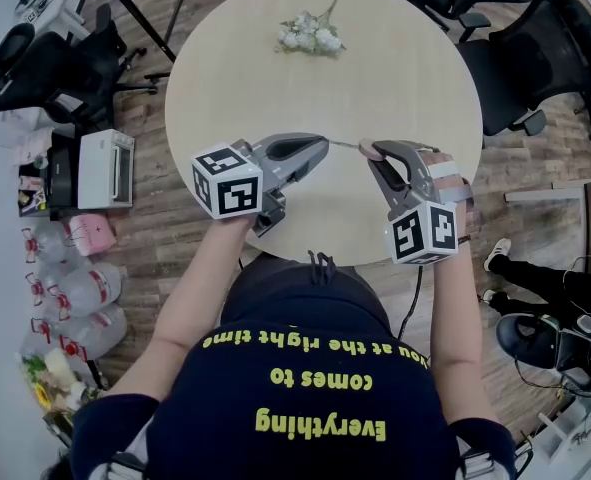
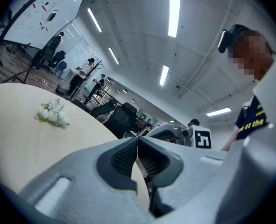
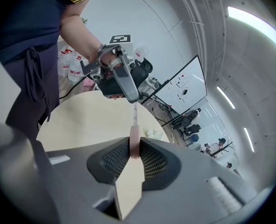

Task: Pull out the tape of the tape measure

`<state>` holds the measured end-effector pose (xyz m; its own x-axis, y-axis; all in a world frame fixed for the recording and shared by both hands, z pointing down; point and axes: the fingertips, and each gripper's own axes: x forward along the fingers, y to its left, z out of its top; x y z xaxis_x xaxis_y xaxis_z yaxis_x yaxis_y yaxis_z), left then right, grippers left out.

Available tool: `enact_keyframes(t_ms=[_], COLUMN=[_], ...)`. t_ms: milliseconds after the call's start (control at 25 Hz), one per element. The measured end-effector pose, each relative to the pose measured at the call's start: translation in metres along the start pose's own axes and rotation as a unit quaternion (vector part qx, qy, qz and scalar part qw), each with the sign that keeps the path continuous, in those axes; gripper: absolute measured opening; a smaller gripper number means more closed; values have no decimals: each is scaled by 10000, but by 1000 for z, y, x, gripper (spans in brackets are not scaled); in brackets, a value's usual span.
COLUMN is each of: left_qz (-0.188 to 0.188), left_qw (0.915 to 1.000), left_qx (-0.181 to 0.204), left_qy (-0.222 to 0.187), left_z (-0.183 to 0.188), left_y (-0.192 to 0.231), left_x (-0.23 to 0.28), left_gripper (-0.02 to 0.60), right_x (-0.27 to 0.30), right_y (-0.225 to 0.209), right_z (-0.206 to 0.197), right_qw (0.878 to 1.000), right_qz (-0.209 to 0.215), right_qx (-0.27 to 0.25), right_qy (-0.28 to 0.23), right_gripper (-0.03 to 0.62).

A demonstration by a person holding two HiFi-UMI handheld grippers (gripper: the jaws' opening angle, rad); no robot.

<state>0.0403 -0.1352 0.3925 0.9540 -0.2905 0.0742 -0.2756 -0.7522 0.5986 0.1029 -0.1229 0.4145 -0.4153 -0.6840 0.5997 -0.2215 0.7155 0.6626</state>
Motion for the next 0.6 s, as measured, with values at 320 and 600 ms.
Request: enact_keyframes(t_ms=[320, 600], left_qz=[-41, -80], left_qw=[10000, 10000], left_qx=[-36, -29], left_qy=[11, 24], left_z=[-2, -6], left_y=[-2, -6], left_x=[5, 10], left_gripper=[8, 8], right_x=[5, 6], right_y=[1, 5], right_z=[11, 14], right_qw=[9999, 9999], right_qz=[25, 23], right_qx=[0, -22], right_qy=[-104, -166], right_gripper=[83, 83])
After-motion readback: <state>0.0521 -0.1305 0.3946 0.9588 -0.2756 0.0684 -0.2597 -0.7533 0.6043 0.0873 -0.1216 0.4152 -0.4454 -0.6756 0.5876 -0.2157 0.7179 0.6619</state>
